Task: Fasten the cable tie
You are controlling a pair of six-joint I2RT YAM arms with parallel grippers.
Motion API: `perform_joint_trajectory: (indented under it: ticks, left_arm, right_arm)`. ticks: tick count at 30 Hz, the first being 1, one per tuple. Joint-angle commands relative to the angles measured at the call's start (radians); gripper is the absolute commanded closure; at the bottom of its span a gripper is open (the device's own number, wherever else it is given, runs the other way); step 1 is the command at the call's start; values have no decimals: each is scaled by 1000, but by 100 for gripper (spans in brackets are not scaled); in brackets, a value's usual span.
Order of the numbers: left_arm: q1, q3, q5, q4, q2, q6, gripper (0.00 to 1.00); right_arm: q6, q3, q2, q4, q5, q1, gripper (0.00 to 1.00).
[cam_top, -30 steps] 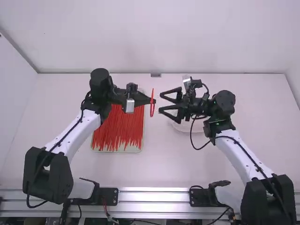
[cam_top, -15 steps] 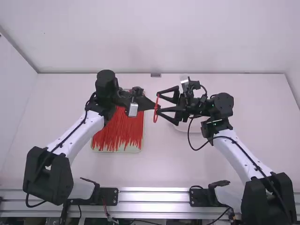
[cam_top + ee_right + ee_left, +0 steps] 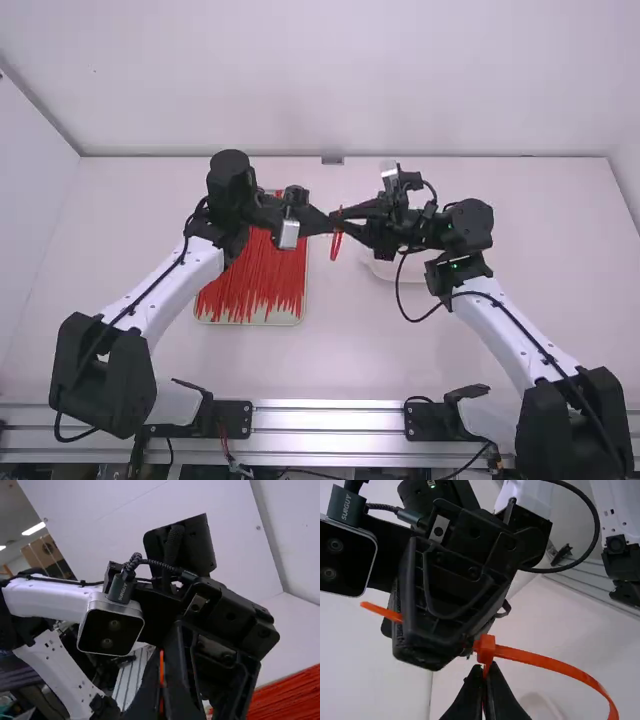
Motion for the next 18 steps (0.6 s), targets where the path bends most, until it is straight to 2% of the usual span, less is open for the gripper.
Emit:
perform_joint_trajectory:
  ticks: [1, 10, 18]
  left_arm:
    - [-3, -3, 11, -1, -11, -8, 98]
    - [-6, -3, -47, -64, -11, -7, 98]
    - [-1, -3, -74, -248, -11, 92, 98]
  right_arm:
    - [9, 8, -2, 0, 6, 0, 100]
    - [24, 8, -2, 8, 13, 0, 100]
    - [31, 8, -2, 11, 32, -1, 100]
